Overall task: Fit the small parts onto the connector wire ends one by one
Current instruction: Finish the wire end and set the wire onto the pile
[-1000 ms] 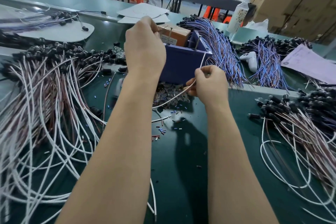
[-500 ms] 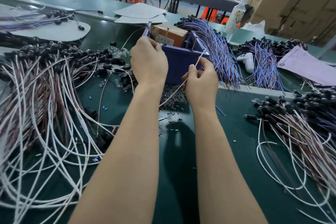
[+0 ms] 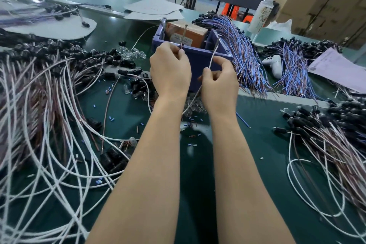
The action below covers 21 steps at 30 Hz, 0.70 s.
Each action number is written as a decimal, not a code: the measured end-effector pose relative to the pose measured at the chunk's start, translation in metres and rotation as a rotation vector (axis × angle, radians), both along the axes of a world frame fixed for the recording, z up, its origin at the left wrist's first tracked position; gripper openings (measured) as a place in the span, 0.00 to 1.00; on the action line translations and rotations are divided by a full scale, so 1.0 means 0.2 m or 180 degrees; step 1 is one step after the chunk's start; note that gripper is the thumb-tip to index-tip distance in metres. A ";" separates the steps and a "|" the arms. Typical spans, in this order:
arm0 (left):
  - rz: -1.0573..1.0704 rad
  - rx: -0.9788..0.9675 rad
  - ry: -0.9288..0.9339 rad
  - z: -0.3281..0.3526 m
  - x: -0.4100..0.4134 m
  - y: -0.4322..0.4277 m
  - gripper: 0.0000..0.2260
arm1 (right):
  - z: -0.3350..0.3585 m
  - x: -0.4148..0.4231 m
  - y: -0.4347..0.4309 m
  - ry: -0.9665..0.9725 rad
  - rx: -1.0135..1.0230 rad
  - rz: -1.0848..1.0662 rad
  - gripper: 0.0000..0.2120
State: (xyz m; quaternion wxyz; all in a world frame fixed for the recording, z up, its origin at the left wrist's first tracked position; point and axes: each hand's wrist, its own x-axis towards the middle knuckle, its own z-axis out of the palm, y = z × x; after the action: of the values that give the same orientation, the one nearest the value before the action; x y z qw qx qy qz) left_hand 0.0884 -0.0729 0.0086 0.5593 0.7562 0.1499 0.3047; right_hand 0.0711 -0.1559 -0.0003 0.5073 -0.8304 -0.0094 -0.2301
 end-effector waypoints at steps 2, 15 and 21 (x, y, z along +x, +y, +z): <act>0.0019 0.0058 -0.0004 0.00 0.00 0.00 0.06 | 0.00 -0.01 0.00 -0.0001 0.0010 0.0012 0.16; 0.0064 0.0204 0.0029 0.01 -0.02 0.00 0.03 | 0.01 -0.02 -0.02 0.0020 0.0053 -0.0029 0.15; 0.0012 0.0056 0.0028 0.01 -0.01 0.01 0.04 | 0.02 -0.03 -0.02 0.0034 0.0072 -0.0011 0.14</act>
State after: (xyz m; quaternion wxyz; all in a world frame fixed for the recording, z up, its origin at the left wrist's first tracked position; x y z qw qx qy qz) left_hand 0.0862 -0.0700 0.0100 0.5515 0.7621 0.1511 0.3037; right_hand 0.0656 -0.1604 0.0034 0.5163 -0.8259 -0.0026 -0.2266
